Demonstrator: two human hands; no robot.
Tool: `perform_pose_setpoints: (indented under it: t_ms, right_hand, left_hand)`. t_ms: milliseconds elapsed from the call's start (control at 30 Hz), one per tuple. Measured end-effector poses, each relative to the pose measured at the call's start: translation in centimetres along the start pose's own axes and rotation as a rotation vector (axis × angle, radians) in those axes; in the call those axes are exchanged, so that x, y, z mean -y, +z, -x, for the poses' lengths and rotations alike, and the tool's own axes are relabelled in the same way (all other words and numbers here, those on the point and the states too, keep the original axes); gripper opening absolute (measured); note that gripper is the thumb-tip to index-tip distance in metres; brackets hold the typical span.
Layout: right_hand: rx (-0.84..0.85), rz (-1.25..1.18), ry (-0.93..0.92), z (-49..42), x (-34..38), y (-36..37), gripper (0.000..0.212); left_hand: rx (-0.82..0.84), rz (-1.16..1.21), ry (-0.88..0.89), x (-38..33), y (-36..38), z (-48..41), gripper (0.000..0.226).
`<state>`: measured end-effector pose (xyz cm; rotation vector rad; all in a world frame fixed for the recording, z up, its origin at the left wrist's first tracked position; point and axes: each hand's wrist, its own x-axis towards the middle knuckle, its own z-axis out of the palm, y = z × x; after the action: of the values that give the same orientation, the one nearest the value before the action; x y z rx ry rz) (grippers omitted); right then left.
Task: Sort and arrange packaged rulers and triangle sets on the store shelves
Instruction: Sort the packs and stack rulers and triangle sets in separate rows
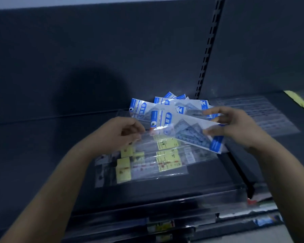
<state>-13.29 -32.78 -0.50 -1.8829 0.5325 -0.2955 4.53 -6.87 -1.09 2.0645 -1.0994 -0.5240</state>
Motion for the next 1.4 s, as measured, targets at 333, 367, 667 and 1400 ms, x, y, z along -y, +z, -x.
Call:
perform_pose_setpoints:
  t_ms: [333, 367, 667, 1400]
  right_hand:
    - [0.117, 0.048, 0.063, 0.0, -1.8, 3.0, 0.061]
    - [0.109, 0.053, 0.058, 0.0, -1.9, 3.1, 0.062]
    - [-0.107, -0.422, 0.085, -0.2, -3.4, 3.7, 0.020]
    - [-0.314, -0.332, -0.132, -1.0, -14.0, -25.1, 0.009]
  left_hand:
    - [-0.095, -0.019, 0.078, -1.7, 1.2, -3.7, 0.010]
    - [-0.089, -0.027, 0.083, -1.8, 1.2, -4.0, 0.012]
    - [-0.066, 0.101, 0.161, -1.4, 1.8, -5.5, 0.015]
    - [-0.062, -0.201, 0.086, -18.9, 25.7, -16.2, 0.012]
